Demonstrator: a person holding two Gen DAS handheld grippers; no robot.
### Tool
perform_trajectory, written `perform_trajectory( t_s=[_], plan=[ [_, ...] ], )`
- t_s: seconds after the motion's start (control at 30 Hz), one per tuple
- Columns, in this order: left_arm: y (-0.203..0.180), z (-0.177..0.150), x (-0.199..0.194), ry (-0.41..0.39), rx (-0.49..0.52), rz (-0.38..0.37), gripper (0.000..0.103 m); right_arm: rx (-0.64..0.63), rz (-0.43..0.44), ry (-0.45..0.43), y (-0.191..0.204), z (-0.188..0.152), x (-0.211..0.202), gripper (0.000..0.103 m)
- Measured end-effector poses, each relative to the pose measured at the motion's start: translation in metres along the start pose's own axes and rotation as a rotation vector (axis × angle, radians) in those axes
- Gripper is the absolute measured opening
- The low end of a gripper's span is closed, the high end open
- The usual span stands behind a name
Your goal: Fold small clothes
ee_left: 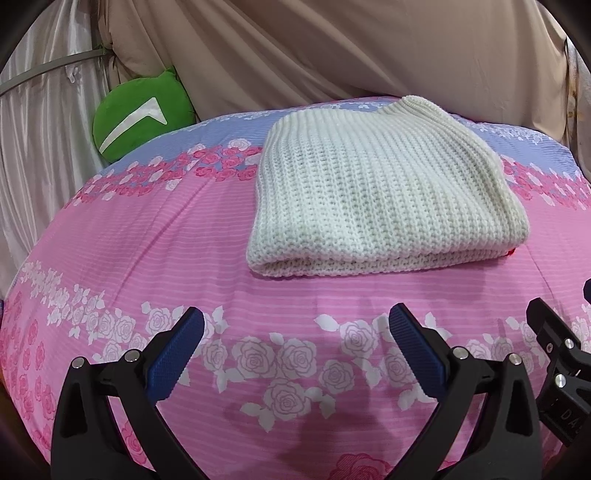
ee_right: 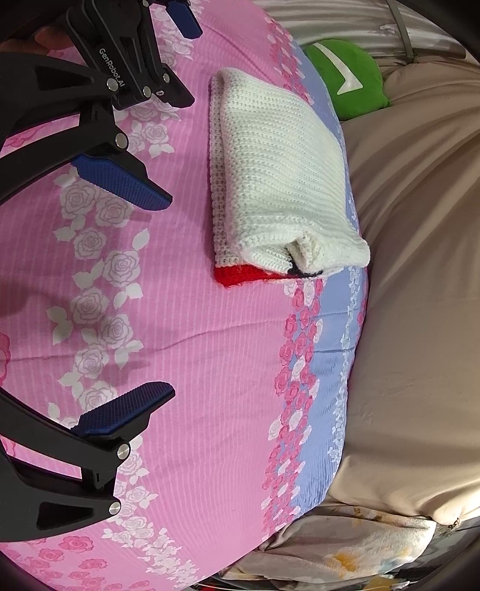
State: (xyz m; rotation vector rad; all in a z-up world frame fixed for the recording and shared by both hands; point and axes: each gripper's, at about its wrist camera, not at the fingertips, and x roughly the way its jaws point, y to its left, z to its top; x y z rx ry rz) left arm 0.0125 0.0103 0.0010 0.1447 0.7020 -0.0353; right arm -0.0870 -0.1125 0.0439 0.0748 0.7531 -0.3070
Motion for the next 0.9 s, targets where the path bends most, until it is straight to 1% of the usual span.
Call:
perform_trajectory(
  t_s=[0.2, 0.53, 0.7, 0.9],
  plan=[
    [-0.0007, 0.0003, 0.0002, 0.008, 0.003, 0.001, 0.098, -0.005, 0.0, 0.008, 0.0055, -0.0012, -0.0002, 0.092],
    [-0.0041, 0.0011, -0.0005, -0.002, 0.02, -0.002, 0.098, -0.012, 0.007, 0.025, 0.0076, -0.0012, 0.0032, 0.092],
    [-0.0056, 0.001, -0.0018, -0.012, 0.024, 0.015, 0.098, -0.013, 0.004, 0.025, 0.0095, -0.0014, 0.0029, 0.092],
    [-0.0054, 0.0011, -0.0018, -0.012, 0.025, 0.014, 0.098, -0.015, 0.003, 0.026, 0.0104, -0.0016, 0.0025, 0.092]
  ],
)
